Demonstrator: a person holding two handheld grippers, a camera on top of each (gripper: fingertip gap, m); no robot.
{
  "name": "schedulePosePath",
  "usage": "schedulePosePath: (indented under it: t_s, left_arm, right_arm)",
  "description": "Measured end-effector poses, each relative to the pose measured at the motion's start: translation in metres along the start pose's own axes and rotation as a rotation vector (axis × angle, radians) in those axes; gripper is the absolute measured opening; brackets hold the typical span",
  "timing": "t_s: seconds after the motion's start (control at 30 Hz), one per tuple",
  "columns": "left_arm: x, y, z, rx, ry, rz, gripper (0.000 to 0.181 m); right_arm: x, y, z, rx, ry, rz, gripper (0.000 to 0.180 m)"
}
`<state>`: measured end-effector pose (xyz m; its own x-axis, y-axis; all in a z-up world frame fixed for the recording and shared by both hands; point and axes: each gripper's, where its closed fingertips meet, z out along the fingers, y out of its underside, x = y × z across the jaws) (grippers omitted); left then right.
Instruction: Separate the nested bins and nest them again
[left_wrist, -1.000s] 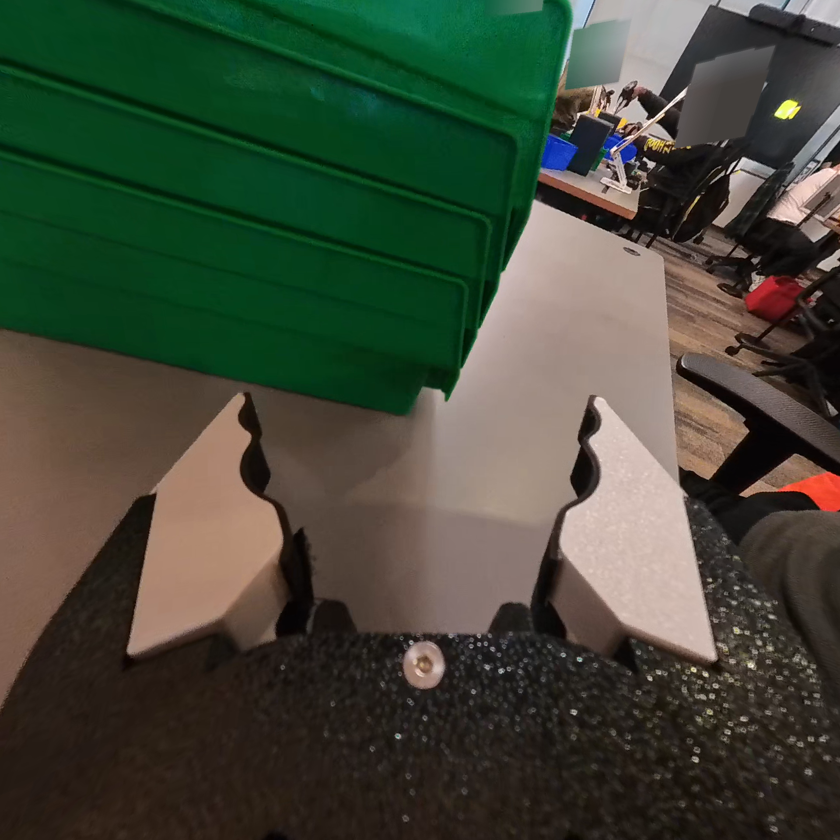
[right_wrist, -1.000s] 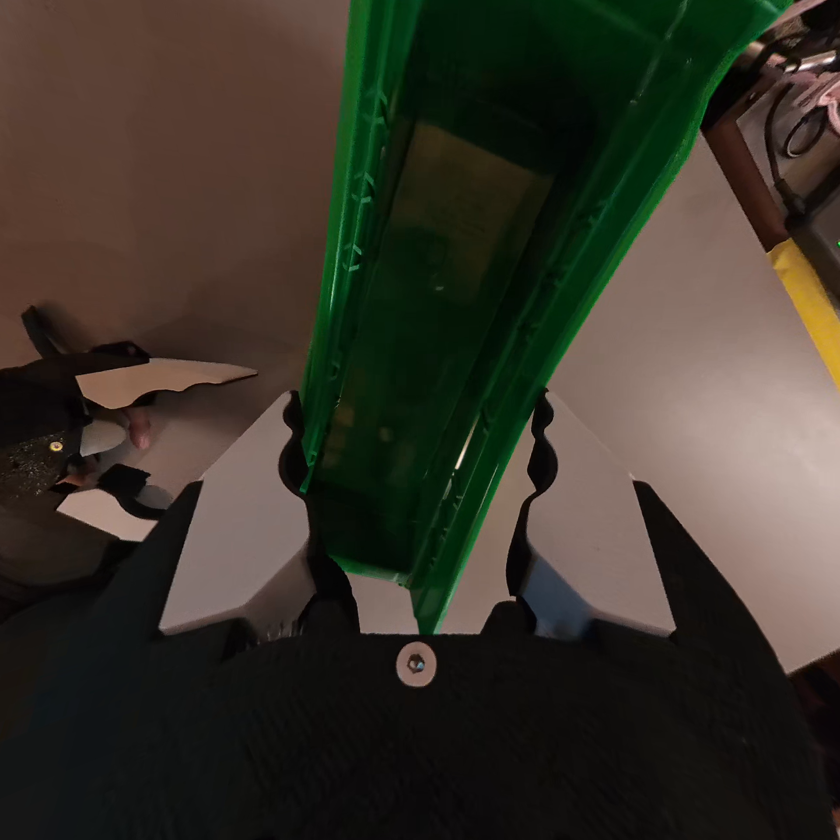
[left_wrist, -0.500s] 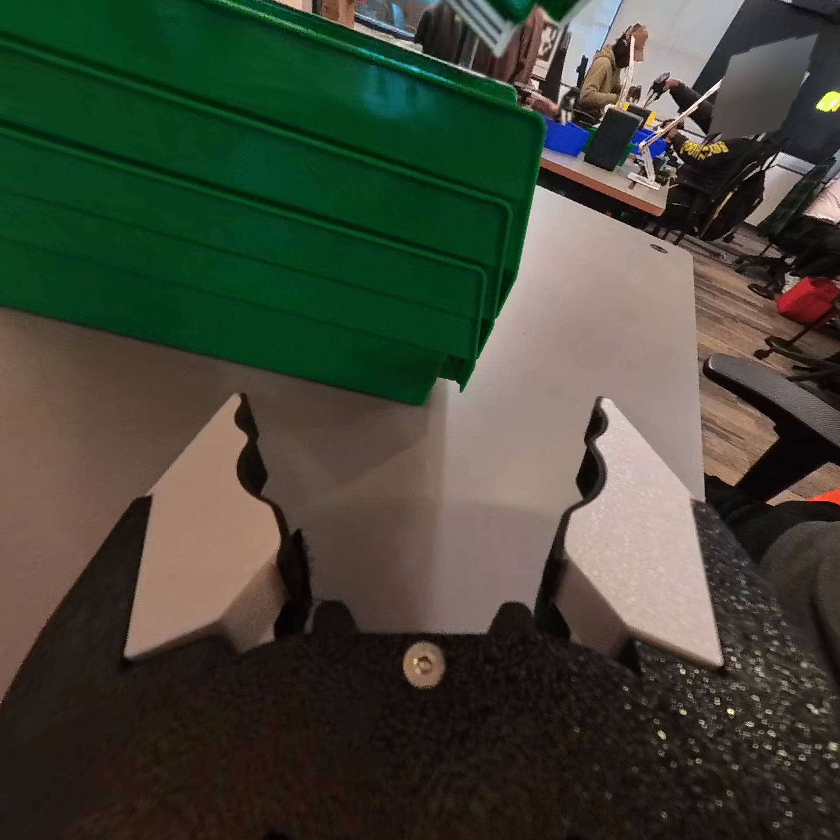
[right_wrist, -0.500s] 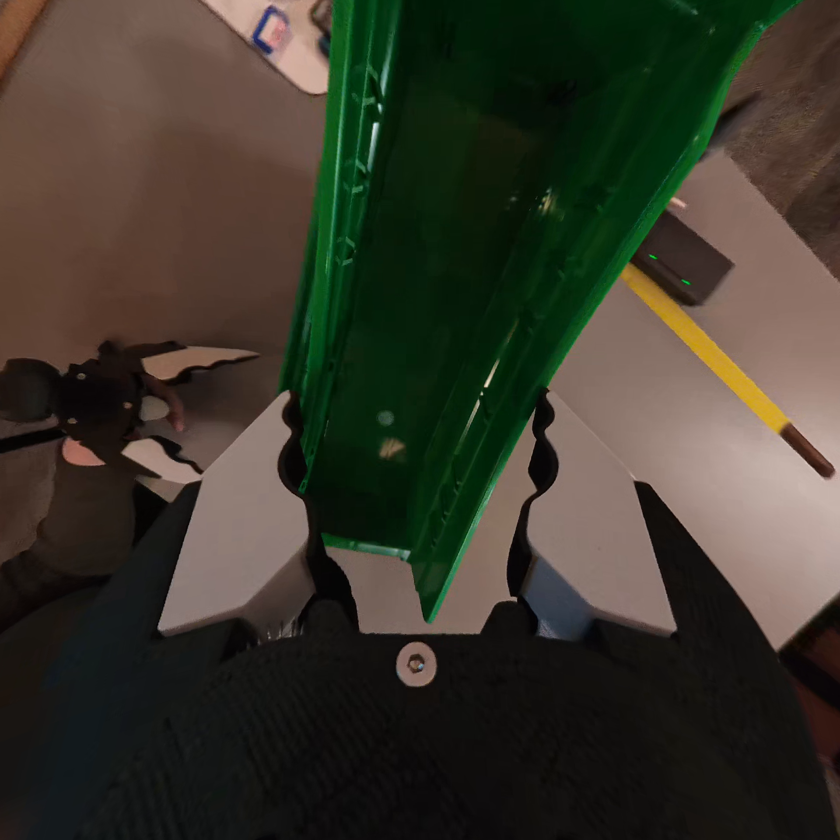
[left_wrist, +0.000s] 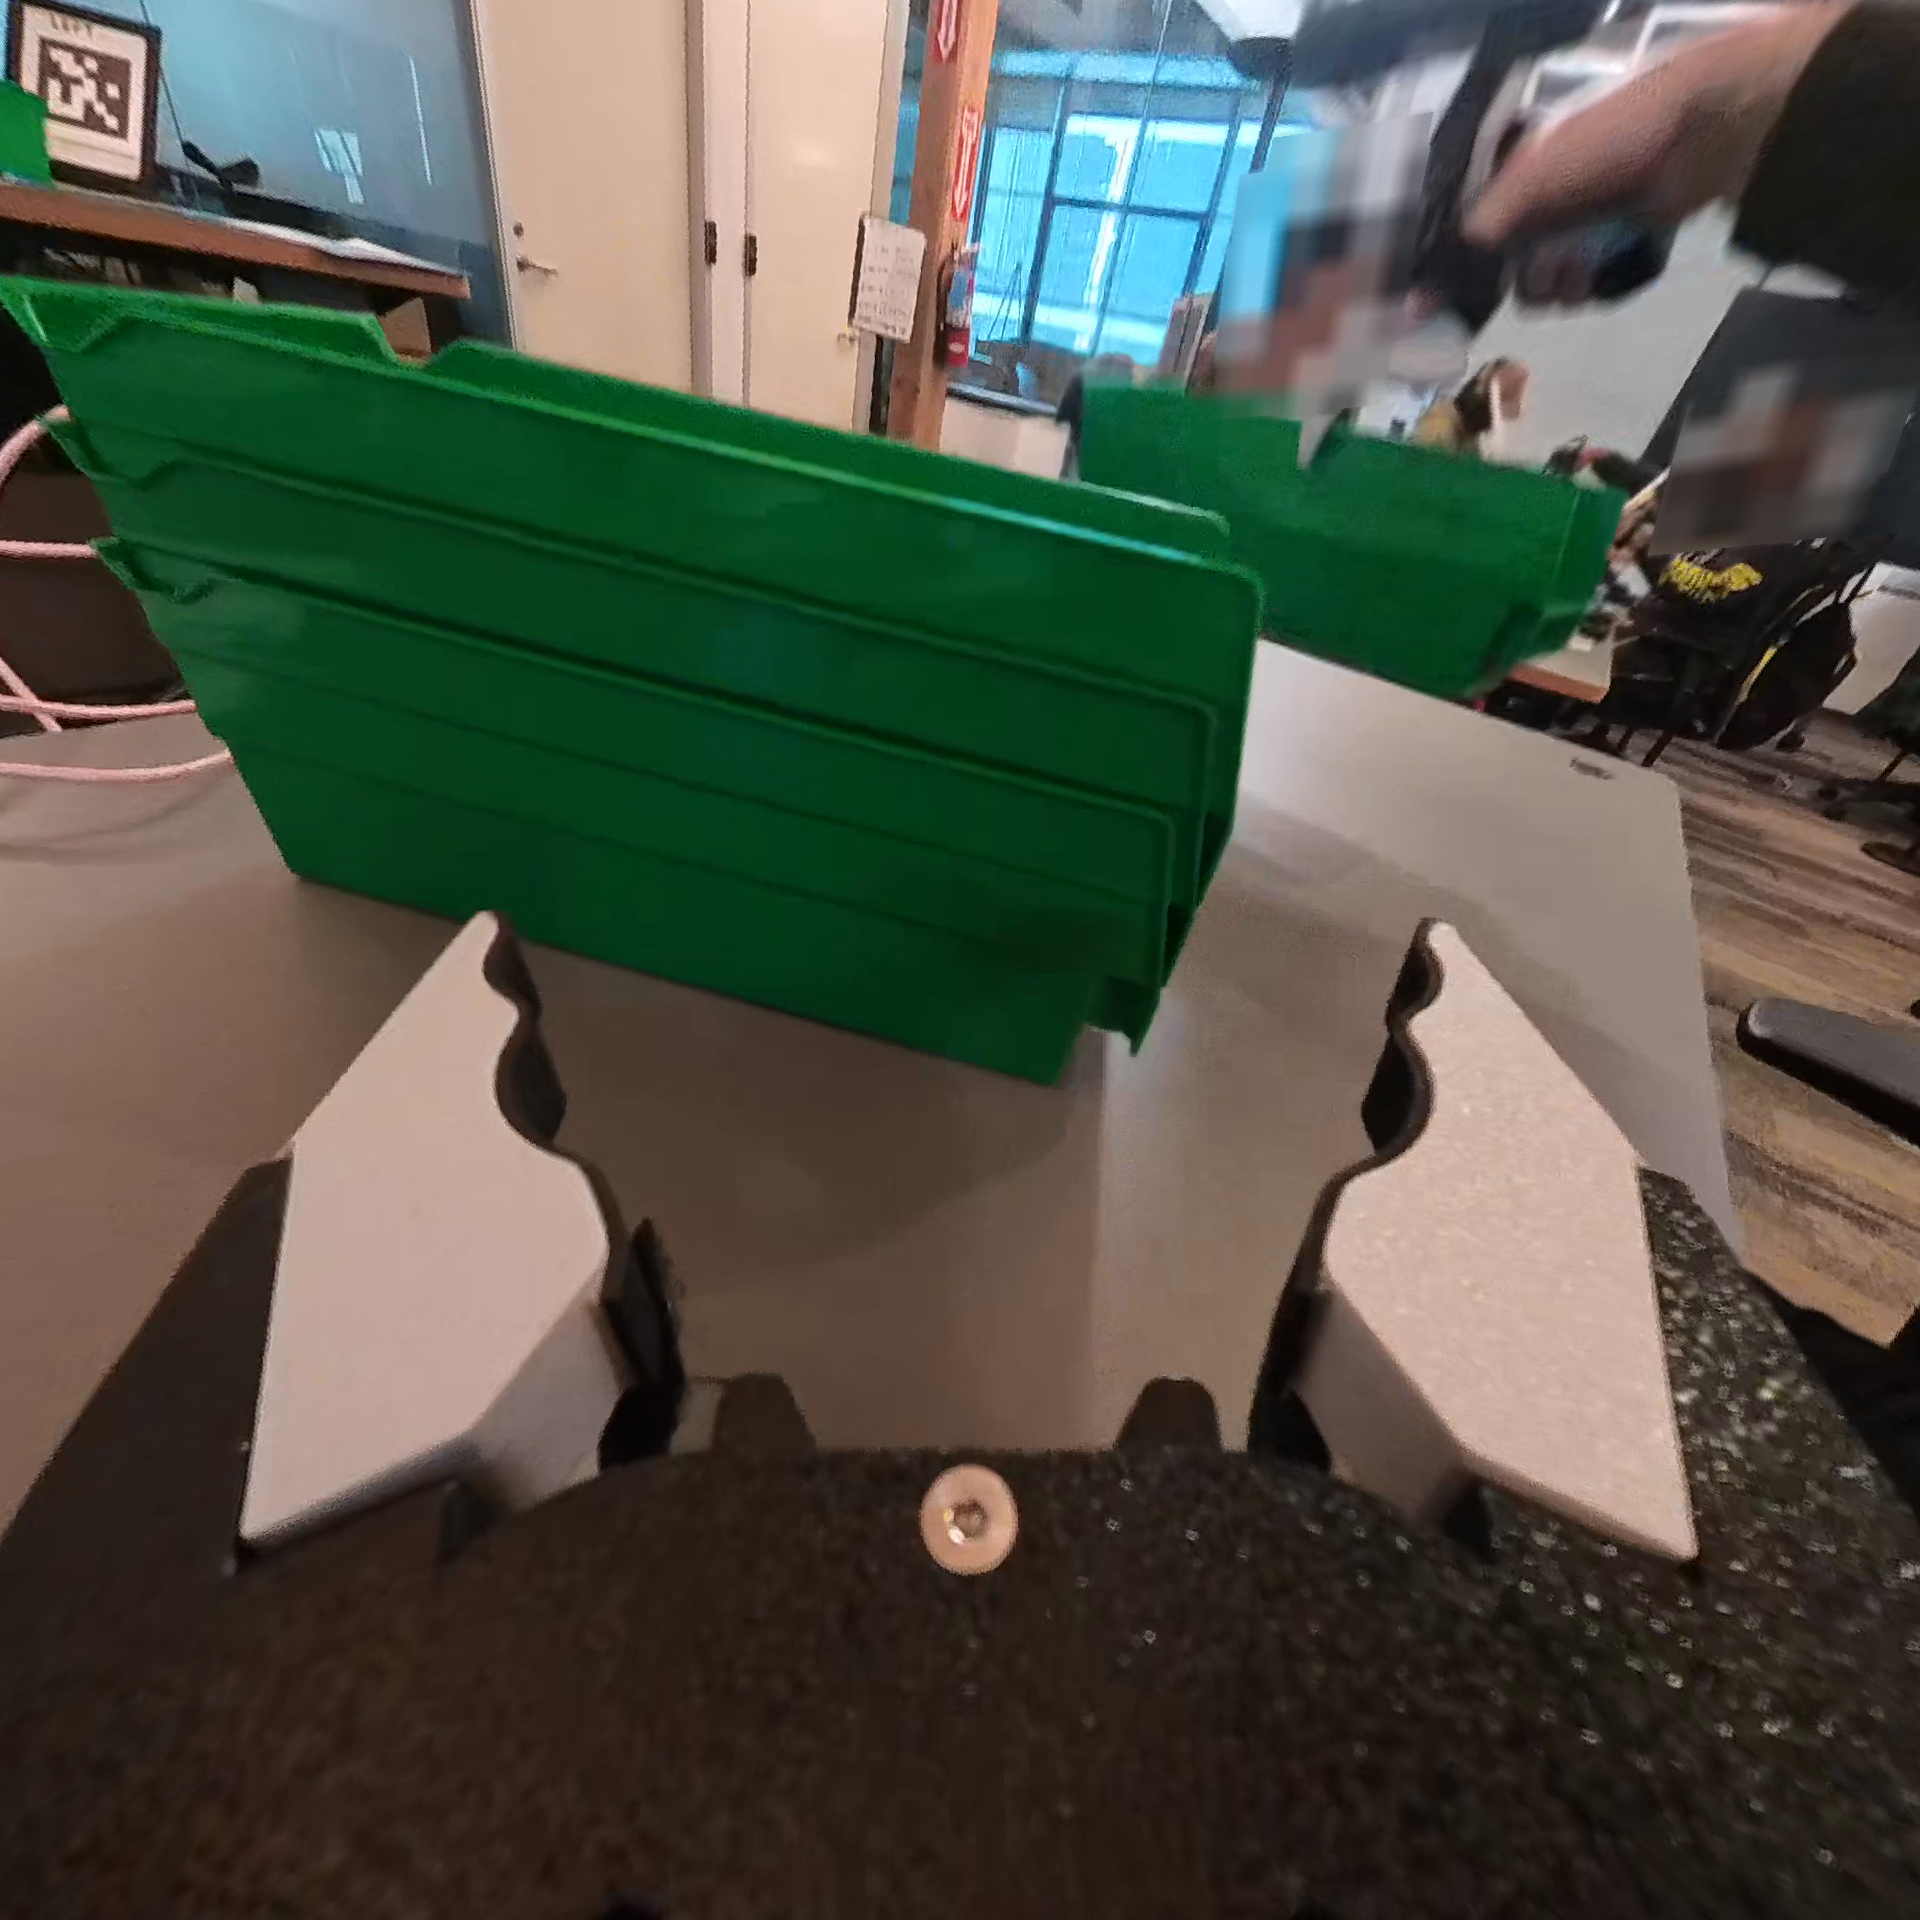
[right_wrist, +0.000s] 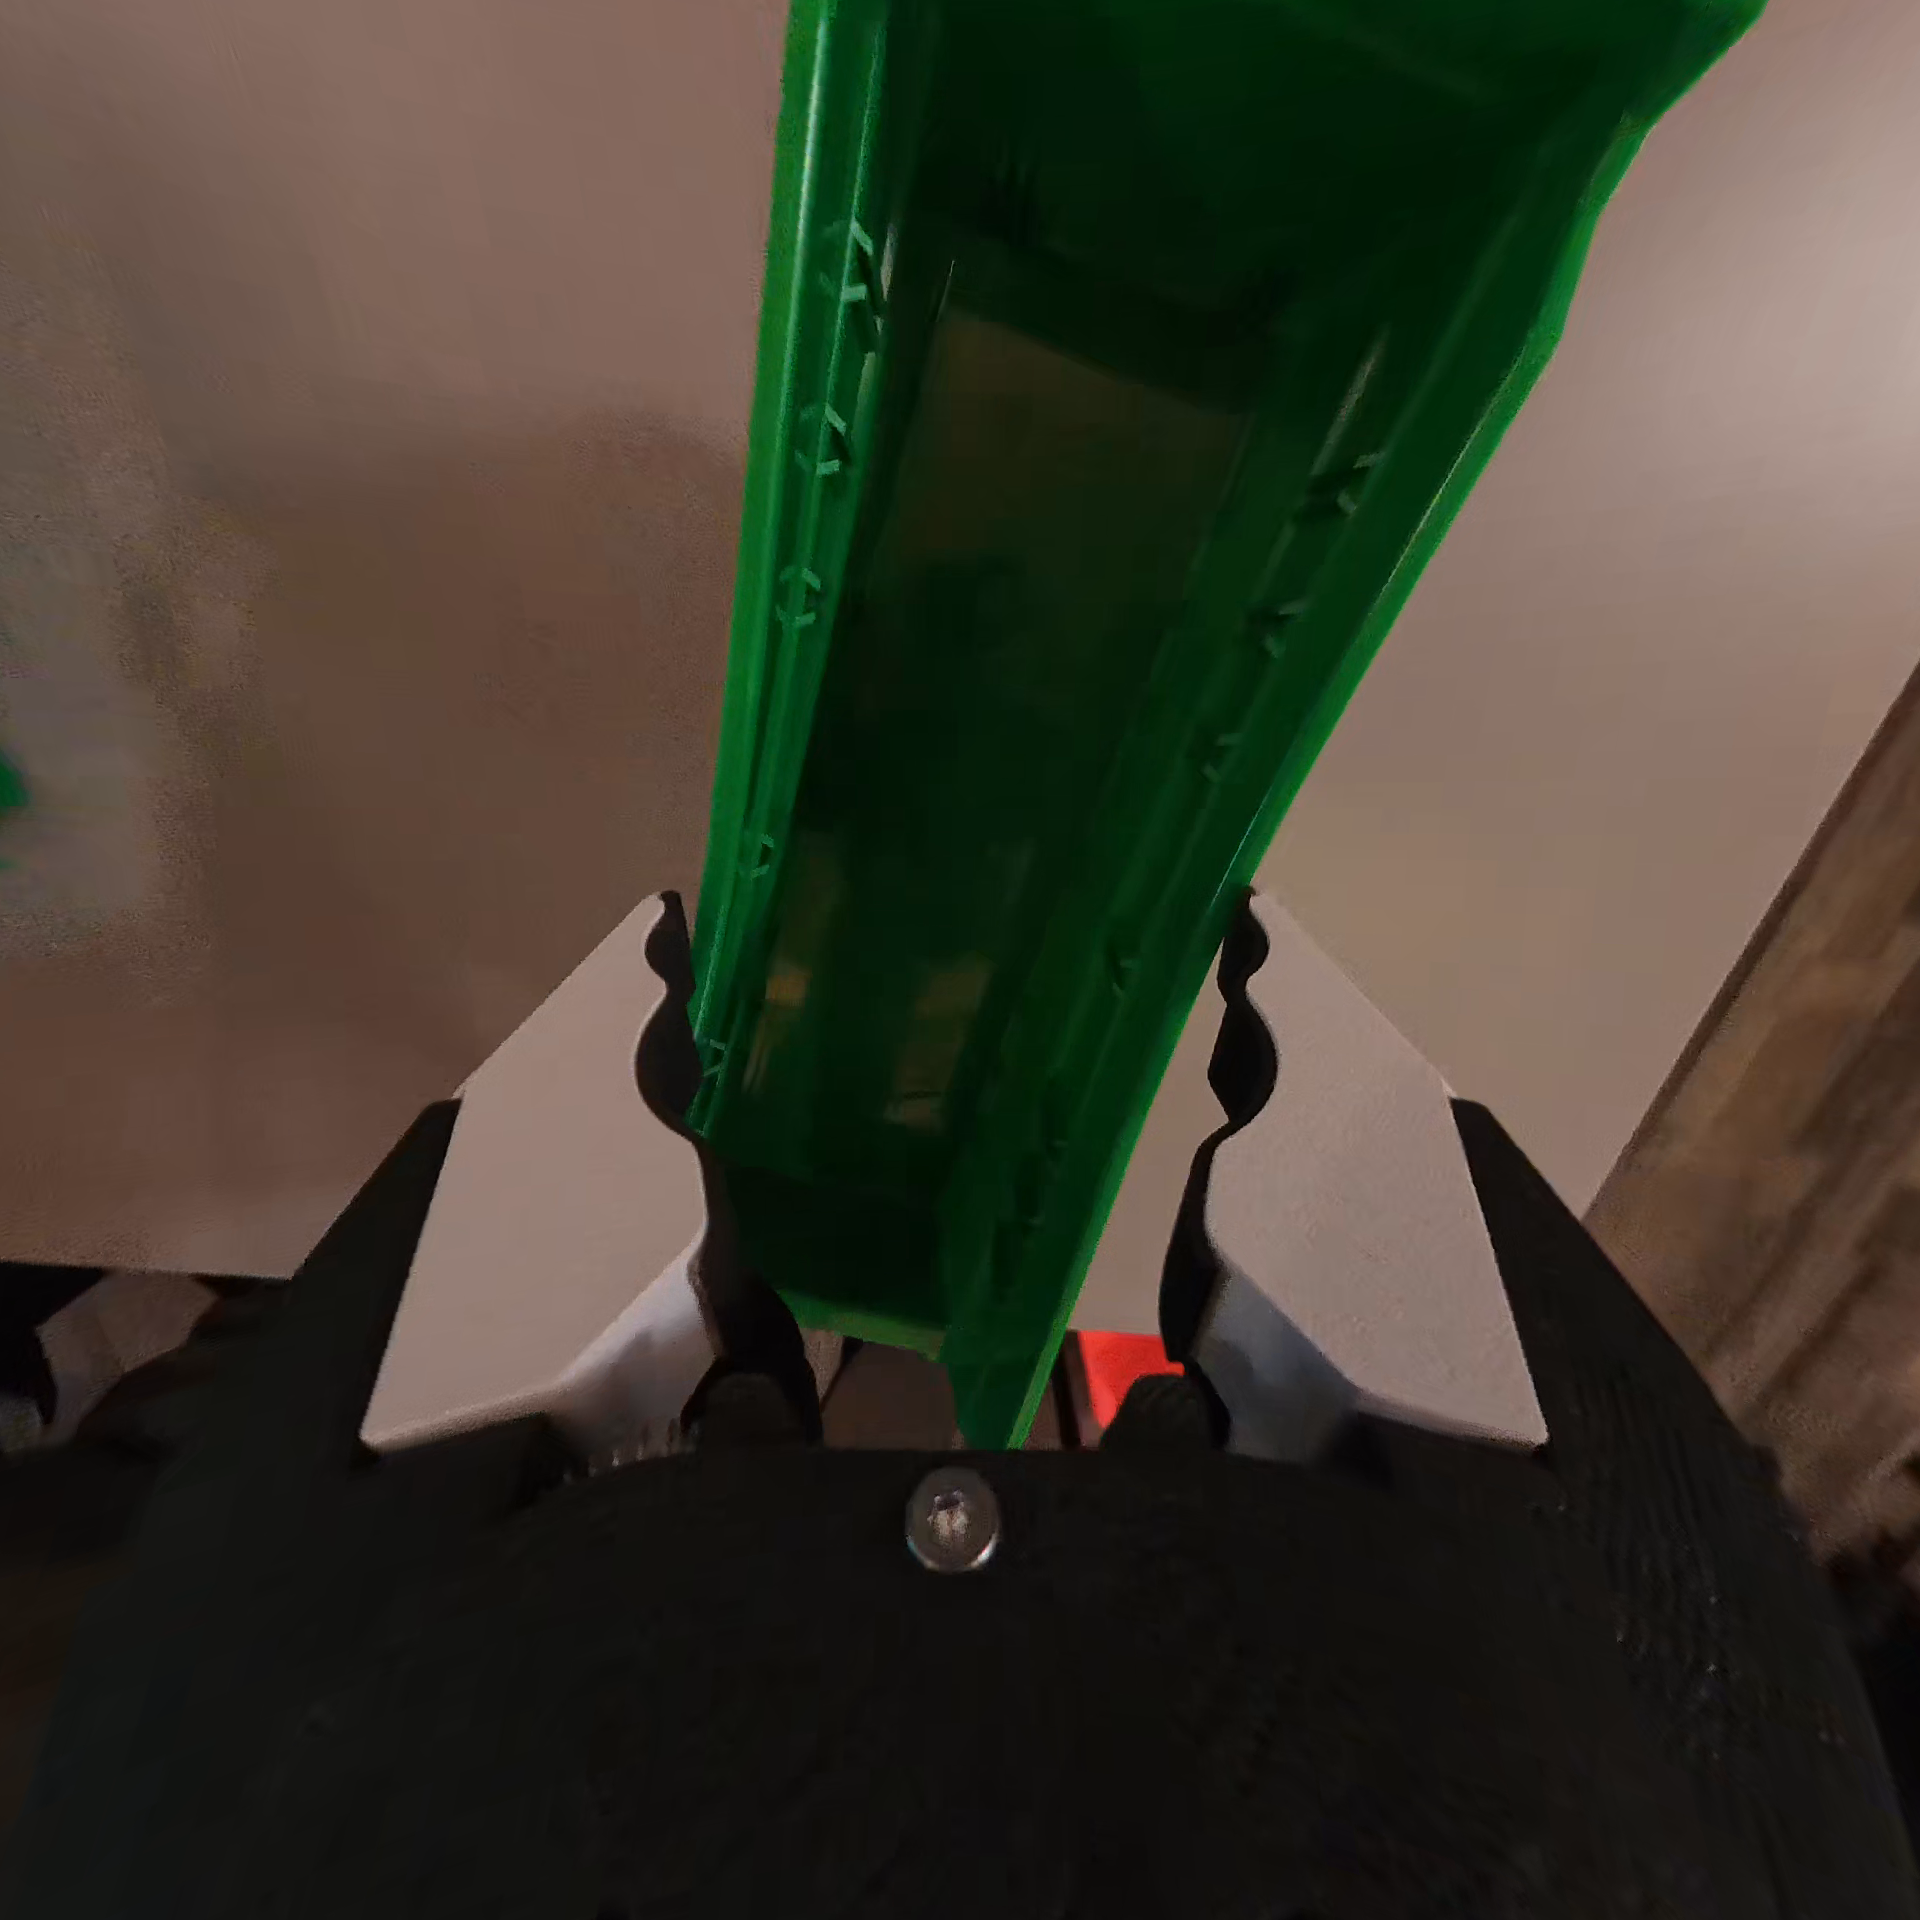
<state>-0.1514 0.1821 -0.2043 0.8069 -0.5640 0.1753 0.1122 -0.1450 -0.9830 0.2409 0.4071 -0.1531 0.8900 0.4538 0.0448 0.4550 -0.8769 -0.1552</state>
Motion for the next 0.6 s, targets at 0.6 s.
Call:
schedulePosePath:
  t_s: [0.6]
  left_arm:
    - [-0.013, 0.008, 0.001, -0.031, -0.065, -0.029, 0.159]
  right_arm:
    - [0.083, 0.007, 0.041, 0.183, 0.114, 0.035, 0.129]
